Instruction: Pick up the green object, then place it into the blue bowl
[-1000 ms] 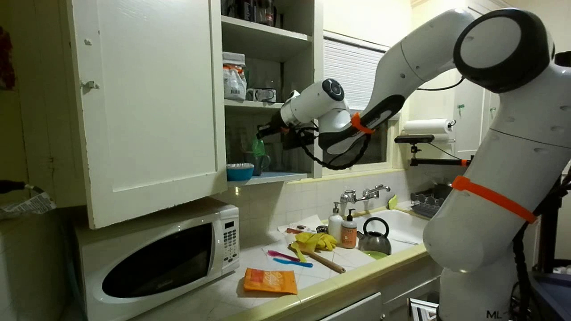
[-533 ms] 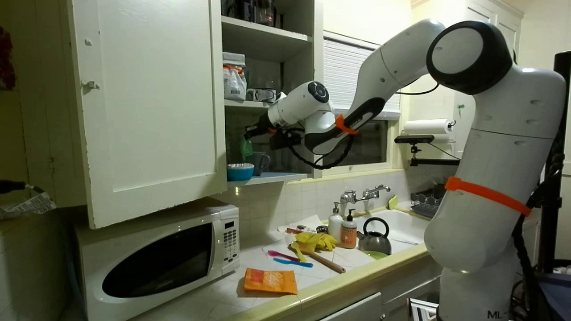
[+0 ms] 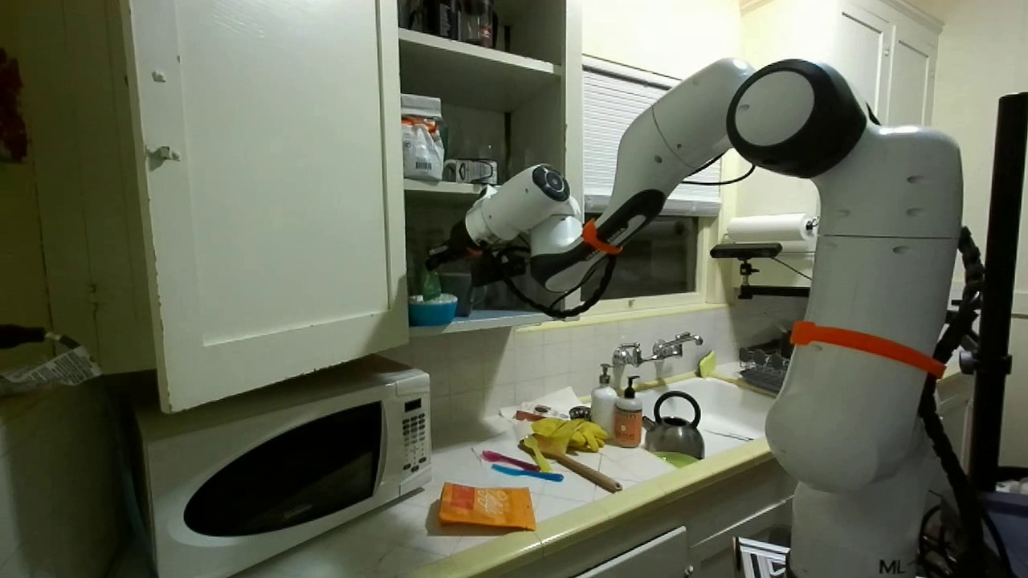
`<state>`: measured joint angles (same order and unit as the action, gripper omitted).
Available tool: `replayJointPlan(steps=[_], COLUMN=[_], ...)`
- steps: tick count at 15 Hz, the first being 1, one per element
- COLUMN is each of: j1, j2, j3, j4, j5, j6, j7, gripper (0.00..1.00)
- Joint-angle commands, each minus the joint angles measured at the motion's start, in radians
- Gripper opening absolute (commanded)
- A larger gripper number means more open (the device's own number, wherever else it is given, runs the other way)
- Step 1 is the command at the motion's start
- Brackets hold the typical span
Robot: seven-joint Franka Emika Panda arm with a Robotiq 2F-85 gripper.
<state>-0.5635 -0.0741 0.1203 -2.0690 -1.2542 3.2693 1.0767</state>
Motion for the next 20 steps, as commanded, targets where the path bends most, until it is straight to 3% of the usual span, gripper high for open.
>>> replayJointPlan(steps=[1, 7, 8, 18, 19, 20], j1=[0.008, 0.014, 0.015, 0.027, 0.026, 0.024], j2=[0.050, 0.081, 0.086, 0.007, -0.010, -0.029], j3=[0.007, 0.022, 0.026, 0.047, 0.046, 0.042], j4=[0.052, 0.056, 0.051, 0.008, -0.002, -0.017], j5=[0.008, 0.040, 0.054, 0.143, 0.148, 0.152], j6=[-0.028, -0.136, -0.147, -0.157, -0.161, -0.155], j7=[-0.023, -0.064, -0.080, -0.144, -0.142, -0.139], gripper=[0.00, 0.00, 0.21, 0.94, 1.00, 1.00])
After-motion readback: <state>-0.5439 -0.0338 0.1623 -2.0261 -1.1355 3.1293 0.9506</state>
